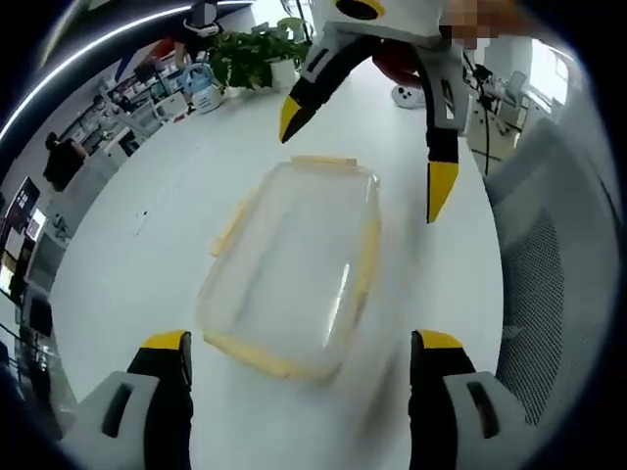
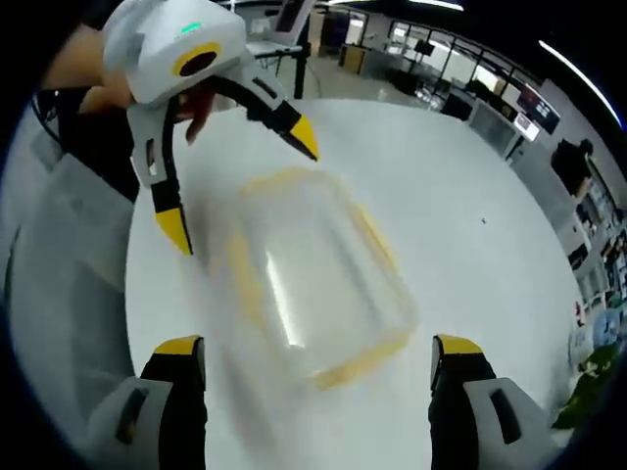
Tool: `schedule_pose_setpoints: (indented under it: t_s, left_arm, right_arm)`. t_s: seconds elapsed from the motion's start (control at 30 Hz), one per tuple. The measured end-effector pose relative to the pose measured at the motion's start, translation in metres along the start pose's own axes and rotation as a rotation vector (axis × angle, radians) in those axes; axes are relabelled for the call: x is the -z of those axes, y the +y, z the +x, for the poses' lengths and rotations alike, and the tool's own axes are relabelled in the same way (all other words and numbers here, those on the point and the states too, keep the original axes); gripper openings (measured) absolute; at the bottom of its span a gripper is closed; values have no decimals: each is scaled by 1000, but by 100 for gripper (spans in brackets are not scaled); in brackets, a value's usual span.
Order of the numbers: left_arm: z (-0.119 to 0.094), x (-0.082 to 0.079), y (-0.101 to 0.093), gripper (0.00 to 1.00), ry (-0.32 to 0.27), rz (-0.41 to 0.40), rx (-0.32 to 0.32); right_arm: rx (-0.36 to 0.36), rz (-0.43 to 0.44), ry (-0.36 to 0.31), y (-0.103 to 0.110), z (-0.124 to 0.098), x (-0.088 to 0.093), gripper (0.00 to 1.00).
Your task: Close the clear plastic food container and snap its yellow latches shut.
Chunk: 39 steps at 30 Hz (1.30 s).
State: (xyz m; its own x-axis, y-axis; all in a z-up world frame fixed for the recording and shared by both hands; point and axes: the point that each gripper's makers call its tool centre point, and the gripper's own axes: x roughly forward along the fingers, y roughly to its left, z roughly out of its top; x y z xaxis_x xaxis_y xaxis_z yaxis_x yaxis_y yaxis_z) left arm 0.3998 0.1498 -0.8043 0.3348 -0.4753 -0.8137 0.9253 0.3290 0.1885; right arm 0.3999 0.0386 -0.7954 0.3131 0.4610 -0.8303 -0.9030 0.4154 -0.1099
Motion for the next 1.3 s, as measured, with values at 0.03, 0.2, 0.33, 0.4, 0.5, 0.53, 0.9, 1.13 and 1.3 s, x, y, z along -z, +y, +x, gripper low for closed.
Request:
schedule_pose_setpoints:
  t_s: [0.03, 0.2, 0.33, 0.4, 0.5, 0.53, 0.9, 1.13, 1.3]
  left_arm:
    - [-1, 0, 0, 94, -6, -8, -6]
    - [-6, 4, -2, 94, -32, -63, -32]
    - [-10, 9, -5, 94, -52, -111, -48]
    - [-12, 11, -7, 94, -58, -125, -53]
    - [-15, 13, -10, 94, -72, -152, -63]
    - [-16, 13, -11, 94, -86, -165, -66]
    - [-28, 23, -24, 92, -136, -227, -100]
    - [-35, 28, -40, 93, -180, -255, -91]
    - [-40, 30, -46, 92, -211, -291, -87]
  right_arm:
    - [3, 8, -6, 1, -1, 1, 97]
    - [0, 49, -43, 7, -5, 6, 97]
    - [16, 82, -74, 9, -10, 7, 97]
    - [28, 107, -99, 10, -12, 8, 97]
    - [37, 137, -118, 13, -14, 12, 97]
    - [41, 142, -128, 15, -15, 12, 97]
    - [73, 189, -219, 31, -26, 13, 96]
    - [84, 225, -270, 44, -32, 18, 96]
    - [76, 251, -286, 52, -37, 24, 96]
